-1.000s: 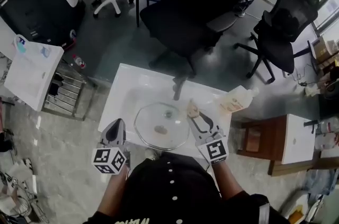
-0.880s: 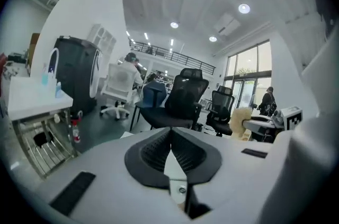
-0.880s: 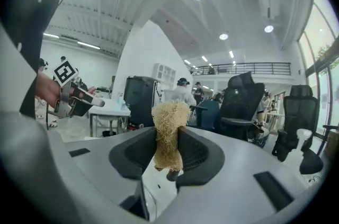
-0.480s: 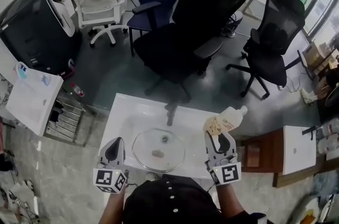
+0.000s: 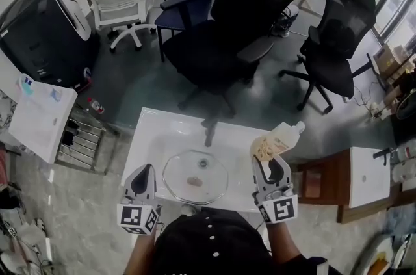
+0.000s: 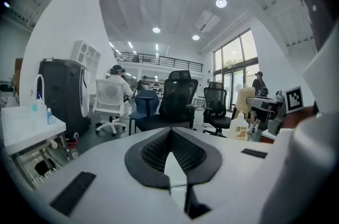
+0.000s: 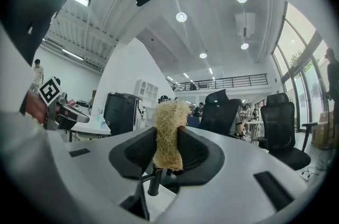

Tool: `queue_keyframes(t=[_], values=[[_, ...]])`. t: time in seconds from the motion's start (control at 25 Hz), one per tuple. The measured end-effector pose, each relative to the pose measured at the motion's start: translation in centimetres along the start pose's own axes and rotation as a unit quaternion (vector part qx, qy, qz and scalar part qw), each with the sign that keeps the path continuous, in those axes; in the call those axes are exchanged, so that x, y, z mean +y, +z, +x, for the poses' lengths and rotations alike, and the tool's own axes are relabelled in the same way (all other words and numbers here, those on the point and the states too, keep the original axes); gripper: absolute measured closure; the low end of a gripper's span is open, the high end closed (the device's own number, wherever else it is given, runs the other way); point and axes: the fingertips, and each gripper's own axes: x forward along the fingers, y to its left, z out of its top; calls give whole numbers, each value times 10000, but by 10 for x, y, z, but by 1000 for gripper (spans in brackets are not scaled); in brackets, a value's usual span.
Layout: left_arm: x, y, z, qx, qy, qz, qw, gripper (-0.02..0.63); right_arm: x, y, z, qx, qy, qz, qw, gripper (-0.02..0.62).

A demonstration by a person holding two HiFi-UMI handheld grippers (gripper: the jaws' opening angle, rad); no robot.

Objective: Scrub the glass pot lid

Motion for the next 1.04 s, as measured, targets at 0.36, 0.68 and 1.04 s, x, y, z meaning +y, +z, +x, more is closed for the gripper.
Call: queue_keyframes(t=[0.36, 0.68, 1.04], values=[[-5, 2, -2, -11, 19, 24, 10000, 580, 1, -3, 1, 85, 125, -26, 9999, 463], [-12, 6, 1, -58, -20, -23, 10000, 580, 5, 3, 9, -7, 203, 71, 9998, 463], [-12, 8, 3, -40, -17, -95, 9999, 580, 5, 5, 13, 58, 297, -99, 9995, 463]])
